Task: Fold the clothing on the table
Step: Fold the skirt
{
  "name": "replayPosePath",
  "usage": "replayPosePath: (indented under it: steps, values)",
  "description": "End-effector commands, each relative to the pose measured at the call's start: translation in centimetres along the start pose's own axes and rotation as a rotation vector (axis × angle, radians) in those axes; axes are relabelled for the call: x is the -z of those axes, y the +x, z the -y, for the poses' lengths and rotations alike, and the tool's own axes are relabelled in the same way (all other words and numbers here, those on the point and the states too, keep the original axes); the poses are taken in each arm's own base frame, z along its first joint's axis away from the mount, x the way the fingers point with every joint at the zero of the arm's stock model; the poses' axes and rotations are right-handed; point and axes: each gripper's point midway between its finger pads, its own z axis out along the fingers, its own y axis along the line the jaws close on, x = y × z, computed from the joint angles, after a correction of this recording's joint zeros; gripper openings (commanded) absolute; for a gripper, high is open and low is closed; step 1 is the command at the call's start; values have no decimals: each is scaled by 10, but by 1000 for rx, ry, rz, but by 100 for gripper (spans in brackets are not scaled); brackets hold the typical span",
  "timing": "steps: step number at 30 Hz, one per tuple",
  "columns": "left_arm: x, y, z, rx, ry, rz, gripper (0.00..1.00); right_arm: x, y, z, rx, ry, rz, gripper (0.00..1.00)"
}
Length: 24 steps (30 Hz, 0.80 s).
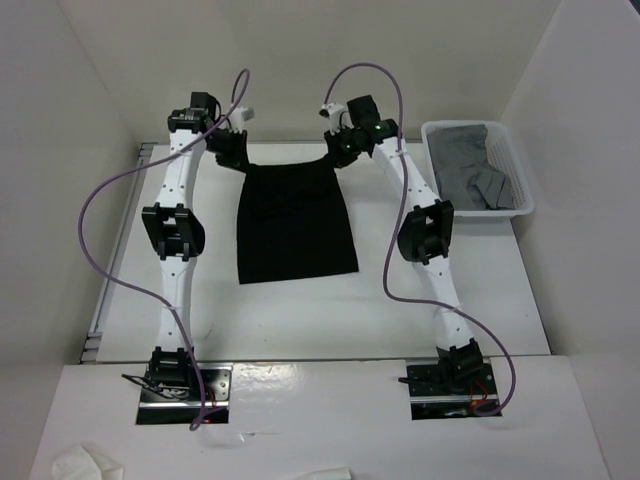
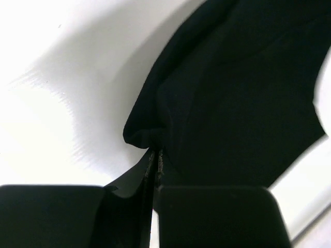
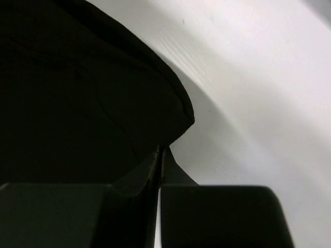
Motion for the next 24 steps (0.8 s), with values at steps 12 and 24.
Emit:
replayPosePath:
  steps: [12,24]
  values:
    - [63,49,67,-177,194,-87,0,96,-8,-52,163,-98,-72,0]
    - [73,109,91,-294,268,-188,0,117,40,-87,222,-290,-197,0]
